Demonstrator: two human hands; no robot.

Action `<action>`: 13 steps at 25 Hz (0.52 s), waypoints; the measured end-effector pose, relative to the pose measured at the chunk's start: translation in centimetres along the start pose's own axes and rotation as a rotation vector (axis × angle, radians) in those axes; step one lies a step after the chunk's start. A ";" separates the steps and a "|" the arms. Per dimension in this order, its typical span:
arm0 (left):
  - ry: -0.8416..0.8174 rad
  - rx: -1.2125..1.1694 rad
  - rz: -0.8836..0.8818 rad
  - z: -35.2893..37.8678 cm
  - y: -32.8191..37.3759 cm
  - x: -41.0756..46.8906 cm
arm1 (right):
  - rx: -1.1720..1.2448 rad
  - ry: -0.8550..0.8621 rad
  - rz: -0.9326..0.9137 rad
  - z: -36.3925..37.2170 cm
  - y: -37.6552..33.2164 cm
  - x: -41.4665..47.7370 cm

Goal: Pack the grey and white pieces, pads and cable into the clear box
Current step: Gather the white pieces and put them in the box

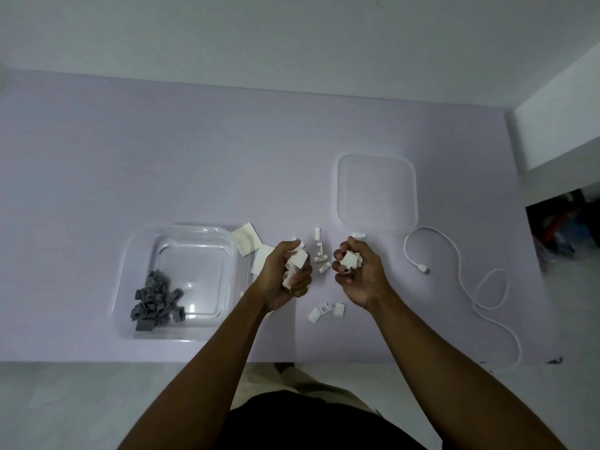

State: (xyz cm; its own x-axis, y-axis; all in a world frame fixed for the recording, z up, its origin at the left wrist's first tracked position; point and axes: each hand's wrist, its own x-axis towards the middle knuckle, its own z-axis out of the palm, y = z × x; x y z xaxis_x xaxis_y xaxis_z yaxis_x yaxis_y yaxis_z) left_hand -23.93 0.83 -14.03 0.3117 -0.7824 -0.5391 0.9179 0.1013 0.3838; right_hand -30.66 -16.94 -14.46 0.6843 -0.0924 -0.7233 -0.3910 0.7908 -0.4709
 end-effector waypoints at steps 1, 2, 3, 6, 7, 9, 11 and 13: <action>0.033 0.042 0.003 0.2 0.1 0.0 | -0.004 0.006 0.003 0.0 0.1 0.1; 0.064 0.098 0.003 0.4 0.2 -0.1 | -0.006 0.017 0.007 0.0 0.2 0.1; 0.093 0.157 0.003 0.5 0.4 -0.2 | -0.008 0.029 0.009 -0.1 0.3 0.1; 0.140 0.248 0.027 0.1 0.8 -0.6 | 0.007 0.064 0.008 -0.5 0.8 0.0; 0.142 0.245 0.037 -0.3 1.0 -0.8 | 0.019 0.074 0.008 -0.7 1.0 -0.1; 0.147 0.224 0.038 -1.2 1.2 -1.2 | 0.037 0.080 0.012 -1.3 1.2 -0.3; 0.177 0.210 0.026 -2.0 1.4 -1.8 | 0.027 0.068 0.031 -1.6 1.6 -0.5; 0.222 0.202 0.021 -2.6 1.5 -2.4 | 0.009 0.063 0.051 -1.5 2.2 -0.7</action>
State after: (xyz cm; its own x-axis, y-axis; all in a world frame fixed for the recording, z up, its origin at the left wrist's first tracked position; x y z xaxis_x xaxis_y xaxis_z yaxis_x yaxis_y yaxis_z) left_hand -22.65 4.42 -14.09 0.3970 -0.6257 -0.6715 0.8500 -0.0254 0.5263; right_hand -32.90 -16.08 -15.74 0.6235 -0.0895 -0.7767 -0.4189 0.8006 -0.4285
